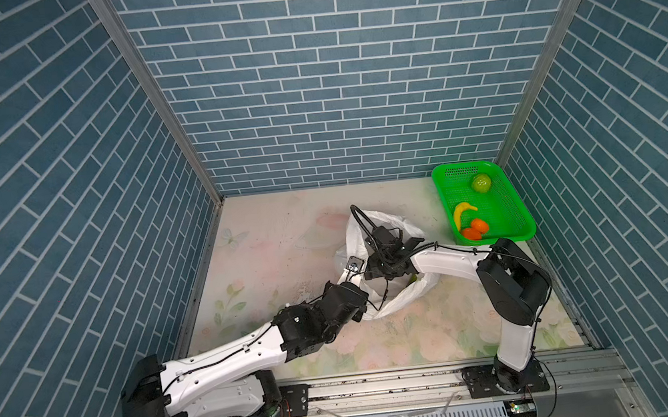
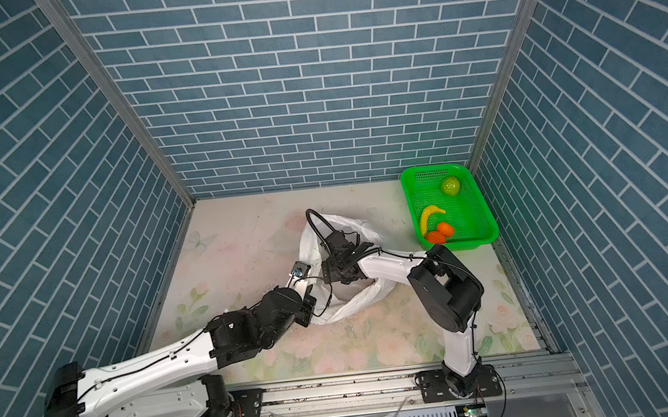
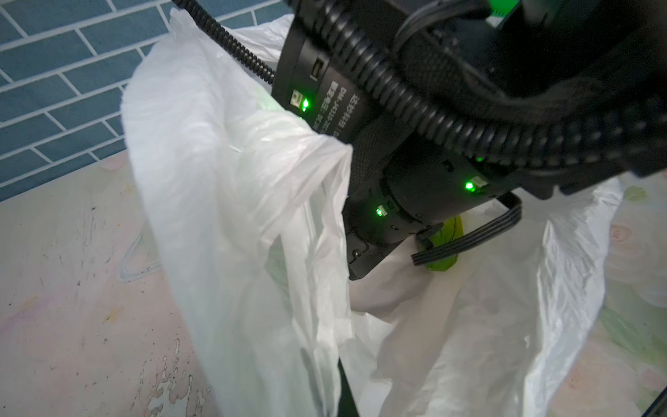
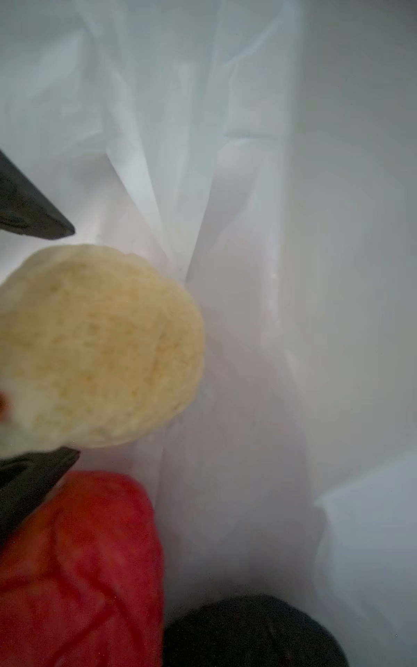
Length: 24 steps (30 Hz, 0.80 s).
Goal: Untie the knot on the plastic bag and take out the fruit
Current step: 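Close the right gripper on the cream pear, then lift the cream pear out of the bag toward the green basket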
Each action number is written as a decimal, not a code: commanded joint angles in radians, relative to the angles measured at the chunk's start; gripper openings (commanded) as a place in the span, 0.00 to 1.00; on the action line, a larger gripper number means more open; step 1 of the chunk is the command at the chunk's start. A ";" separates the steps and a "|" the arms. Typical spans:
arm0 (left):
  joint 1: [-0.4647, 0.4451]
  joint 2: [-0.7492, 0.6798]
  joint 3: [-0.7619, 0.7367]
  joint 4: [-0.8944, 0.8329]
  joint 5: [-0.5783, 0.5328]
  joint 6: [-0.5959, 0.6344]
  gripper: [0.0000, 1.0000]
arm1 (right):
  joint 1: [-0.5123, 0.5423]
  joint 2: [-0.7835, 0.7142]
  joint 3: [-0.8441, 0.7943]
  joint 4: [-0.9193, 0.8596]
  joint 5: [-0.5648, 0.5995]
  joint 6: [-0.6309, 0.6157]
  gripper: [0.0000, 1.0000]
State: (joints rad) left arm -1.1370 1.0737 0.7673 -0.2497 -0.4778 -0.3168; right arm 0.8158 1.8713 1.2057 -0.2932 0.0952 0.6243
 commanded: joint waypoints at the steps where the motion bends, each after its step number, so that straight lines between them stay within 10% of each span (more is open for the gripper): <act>1: 0.003 0.008 0.025 -0.009 -0.008 0.007 0.00 | -0.008 0.028 0.063 0.036 0.031 0.011 0.89; 10: 0.003 0.019 0.043 -0.038 -0.033 -0.007 0.00 | -0.016 0.033 0.069 0.051 0.028 -0.036 0.53; 24: 0.002 0.037 0.061 -0.038 -0.044 -0.014 0.00 | -0.004 -0.119 -0.019 -0.045 -0.203 -0.093 0.48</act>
State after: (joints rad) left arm -1.1370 1.1061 0.8070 -0.2829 -0.5064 -0.3256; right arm 0.8043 1.8198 1.2247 -0.2962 -0.0269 0.5705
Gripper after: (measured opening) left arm 0.043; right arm 0.569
